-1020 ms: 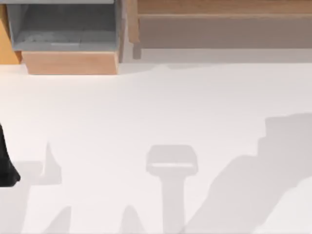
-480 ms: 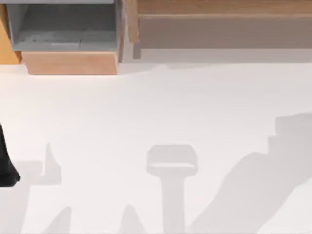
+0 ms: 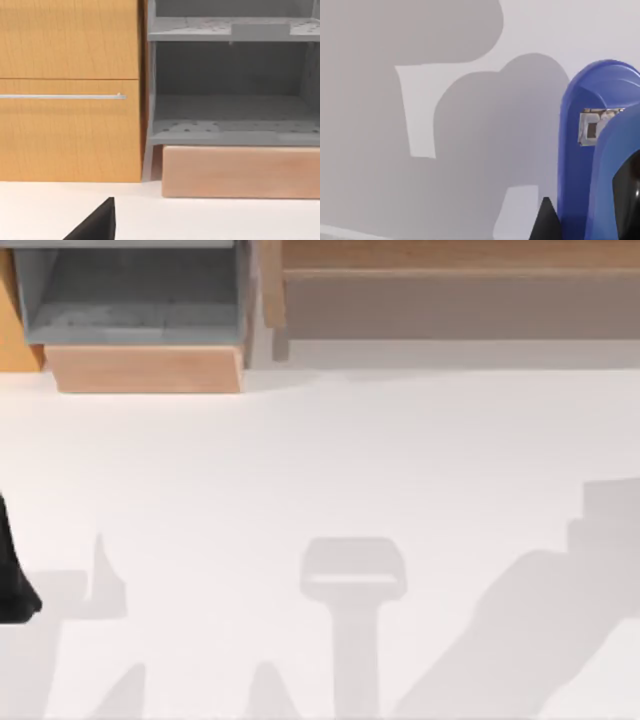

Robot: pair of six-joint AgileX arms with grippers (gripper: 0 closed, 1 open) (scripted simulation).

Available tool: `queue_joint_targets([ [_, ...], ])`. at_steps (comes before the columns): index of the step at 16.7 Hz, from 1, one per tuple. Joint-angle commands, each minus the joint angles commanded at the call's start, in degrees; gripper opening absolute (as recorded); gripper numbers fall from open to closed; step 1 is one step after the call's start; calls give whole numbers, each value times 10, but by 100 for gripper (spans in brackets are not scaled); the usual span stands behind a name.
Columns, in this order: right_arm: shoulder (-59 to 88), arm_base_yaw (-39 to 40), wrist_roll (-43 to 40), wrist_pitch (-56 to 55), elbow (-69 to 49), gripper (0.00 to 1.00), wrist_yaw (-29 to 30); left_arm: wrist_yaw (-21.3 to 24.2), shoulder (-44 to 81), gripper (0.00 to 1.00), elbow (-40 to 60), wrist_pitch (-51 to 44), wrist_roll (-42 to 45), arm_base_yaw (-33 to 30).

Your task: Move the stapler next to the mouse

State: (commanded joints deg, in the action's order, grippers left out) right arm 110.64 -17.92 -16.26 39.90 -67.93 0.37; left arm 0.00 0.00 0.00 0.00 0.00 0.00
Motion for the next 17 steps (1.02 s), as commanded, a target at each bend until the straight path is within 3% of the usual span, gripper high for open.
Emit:
queue_joint_targets([
  [12, 0, 0, 0, 0, 0, 98, 0, 0, 0, 100, 0, 0, 0, 0],
  [17, 0, 0, 0, 0, 0, 100, 0, 0, 0, 100, 0, 0, 0, 0],
])
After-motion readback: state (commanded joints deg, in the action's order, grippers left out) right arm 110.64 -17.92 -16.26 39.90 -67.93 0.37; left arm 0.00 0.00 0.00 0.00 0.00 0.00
